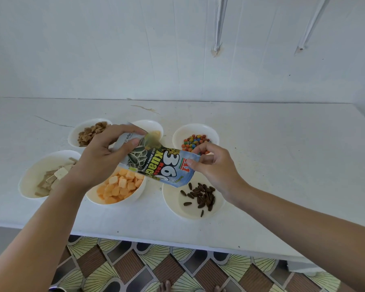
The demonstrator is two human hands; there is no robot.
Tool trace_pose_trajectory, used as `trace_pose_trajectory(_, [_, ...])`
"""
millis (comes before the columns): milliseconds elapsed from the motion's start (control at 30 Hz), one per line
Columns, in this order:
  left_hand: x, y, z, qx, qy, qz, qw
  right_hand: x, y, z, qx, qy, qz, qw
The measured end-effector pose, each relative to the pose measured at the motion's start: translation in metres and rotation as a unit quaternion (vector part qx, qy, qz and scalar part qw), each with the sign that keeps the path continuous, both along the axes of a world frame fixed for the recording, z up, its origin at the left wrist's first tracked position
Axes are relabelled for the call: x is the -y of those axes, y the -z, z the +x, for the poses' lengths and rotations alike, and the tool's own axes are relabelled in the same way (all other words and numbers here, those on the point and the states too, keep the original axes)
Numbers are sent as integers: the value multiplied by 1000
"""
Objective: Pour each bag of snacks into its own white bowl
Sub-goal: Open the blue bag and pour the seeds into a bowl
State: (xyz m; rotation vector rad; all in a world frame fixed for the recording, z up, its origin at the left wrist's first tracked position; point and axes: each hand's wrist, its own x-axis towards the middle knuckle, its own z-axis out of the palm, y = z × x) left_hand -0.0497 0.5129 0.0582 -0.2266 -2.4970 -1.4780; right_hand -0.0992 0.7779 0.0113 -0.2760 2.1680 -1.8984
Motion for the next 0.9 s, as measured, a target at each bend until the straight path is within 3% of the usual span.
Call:
trace_pose_trajectory(200, [-11, -1, 0, 5, -6, 34, 999, -2, 2, 8, 3, 13, 14, 1000])
trace_pose_trajectory(533, [-18, -12, 3, -21, -35, 120, 992, 3, -21, 5, -99, 40, -47, 993])
trace_pose_trajectory(900, [-25, -6, -8, 7, -3, 72, 997, -1, 8, 7, -30, 52, -11, 998])
